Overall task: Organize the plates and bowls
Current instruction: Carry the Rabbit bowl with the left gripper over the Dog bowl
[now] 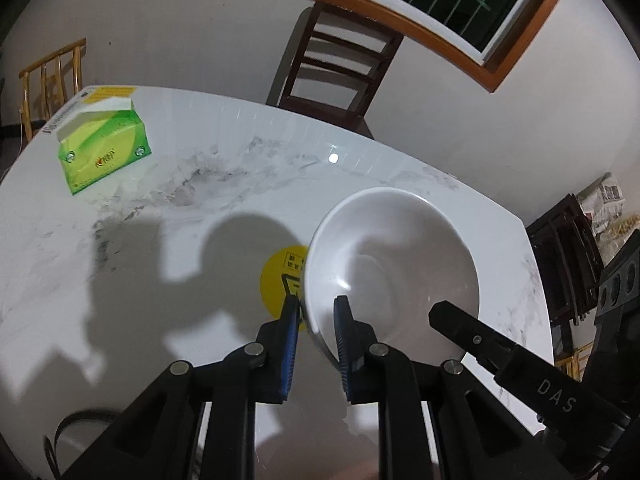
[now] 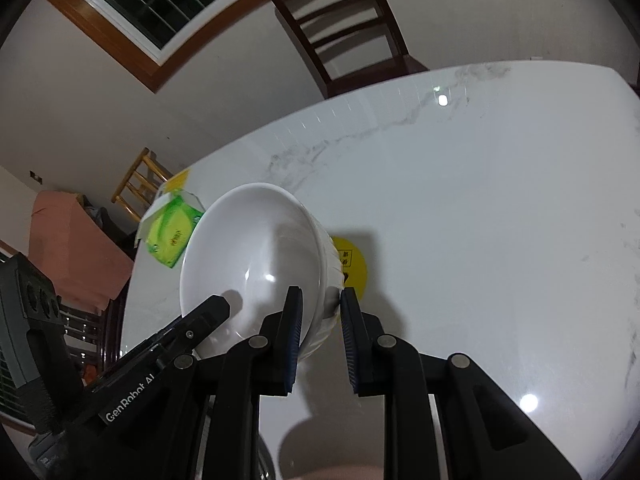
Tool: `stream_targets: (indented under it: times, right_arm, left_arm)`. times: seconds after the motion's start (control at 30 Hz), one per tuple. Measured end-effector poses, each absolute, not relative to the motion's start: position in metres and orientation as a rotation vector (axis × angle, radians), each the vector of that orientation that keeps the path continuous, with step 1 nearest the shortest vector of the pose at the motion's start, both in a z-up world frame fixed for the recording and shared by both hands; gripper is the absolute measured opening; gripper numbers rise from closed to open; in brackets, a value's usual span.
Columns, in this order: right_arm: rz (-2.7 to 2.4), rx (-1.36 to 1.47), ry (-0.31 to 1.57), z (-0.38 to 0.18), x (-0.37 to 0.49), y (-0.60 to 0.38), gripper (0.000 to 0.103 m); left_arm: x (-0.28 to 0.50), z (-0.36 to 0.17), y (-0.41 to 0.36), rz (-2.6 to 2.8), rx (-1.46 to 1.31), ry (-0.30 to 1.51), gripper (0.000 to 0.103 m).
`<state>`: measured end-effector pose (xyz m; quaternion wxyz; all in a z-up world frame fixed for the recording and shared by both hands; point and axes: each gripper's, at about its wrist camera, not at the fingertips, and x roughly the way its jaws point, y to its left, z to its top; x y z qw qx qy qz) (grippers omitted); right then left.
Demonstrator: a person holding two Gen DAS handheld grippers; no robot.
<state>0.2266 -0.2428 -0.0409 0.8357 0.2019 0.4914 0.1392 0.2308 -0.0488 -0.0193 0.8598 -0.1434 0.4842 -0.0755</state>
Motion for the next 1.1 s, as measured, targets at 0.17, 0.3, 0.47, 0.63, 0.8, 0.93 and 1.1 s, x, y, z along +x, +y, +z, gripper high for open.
stream_targets:
  times: [0.17, 0.3, 0.47, 0.63, 0.8, 0.93, 1.1]
  right_arm:
    - [0.300, 0.405, 0.983, -0.019, 0.194, -0.246, 0.019]
    - [0.310, 0.400, 0.948, -0.007, 0.162, -0.249, 0.019]
    - [0.315, 0.397, 0.920, -0.002, 0.130, -0.250, 0.019]
    - [0.319, 0.398, 0.900, 0.000, 0.098, -0.252, 0.019]
    - [0.303, 0.395, 0.882, -0.004, 0.075, -0.254, 0.019]
    - [0.293, 0.405, 0.893, -0.011, 0.061, -0.255, 0.019]
    - [0.286, 0.421, 0.906, -0.019, 0.051, -0.258, 0.019]
  left_arm:
    - [0.194, 0.001, -0.055, -0.164, -0.246, 0.988, 0.018]
    - [0.164, 0.011, -0.057, -0.164, -0.222, 0.971, 0.018]
    - [0.125, 0.016, -0.059, -0.162, -0.200, 0.954, 0.018]
    - [0.095, 0.015, -0.061, -0.170, -0.205, 0.953, 0.018]
    - [0.070, 0.011, -0.064, -0.164, -0.192, 0.951, 0.018]
    - [0.055, 0.006, -0.066, -0.171, -0.196, 0.964, 0.018]
    - [0.042, 0.002, -0.070, -0.181, -0.194, 0.983, 0.018]
